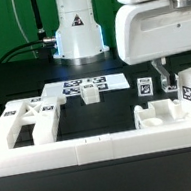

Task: Assemble chair

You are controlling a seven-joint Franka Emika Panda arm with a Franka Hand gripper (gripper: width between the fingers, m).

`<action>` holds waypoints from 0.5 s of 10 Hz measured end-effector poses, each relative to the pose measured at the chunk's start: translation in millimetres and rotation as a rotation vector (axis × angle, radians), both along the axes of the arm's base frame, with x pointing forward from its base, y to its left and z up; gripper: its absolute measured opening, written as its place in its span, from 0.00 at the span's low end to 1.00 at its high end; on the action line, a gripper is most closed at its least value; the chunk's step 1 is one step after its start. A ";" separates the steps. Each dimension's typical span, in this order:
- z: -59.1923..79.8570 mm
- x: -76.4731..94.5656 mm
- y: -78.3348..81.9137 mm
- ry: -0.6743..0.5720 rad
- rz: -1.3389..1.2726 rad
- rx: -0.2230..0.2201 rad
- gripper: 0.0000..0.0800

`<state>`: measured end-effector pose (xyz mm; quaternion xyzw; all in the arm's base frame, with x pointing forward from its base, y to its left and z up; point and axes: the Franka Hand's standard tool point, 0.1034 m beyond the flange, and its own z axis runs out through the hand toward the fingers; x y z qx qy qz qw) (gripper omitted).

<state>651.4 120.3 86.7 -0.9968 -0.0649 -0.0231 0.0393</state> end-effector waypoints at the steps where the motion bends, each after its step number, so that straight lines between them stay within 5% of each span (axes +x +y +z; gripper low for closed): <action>1: -0.2 -0.1 0.1 -0.005 0.054 -0.006 0.81; 3: 0.0 0.6 -0.8 -0.014 0.137 -0.016 0.81; 5: 0.0 0.8 -1.4 -0.014 0.128 -0.015 0.48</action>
Offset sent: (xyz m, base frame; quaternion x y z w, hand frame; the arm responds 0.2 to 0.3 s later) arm -0.0014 -0.0040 0.0021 -0.0032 0.0144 -0.0007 0.9999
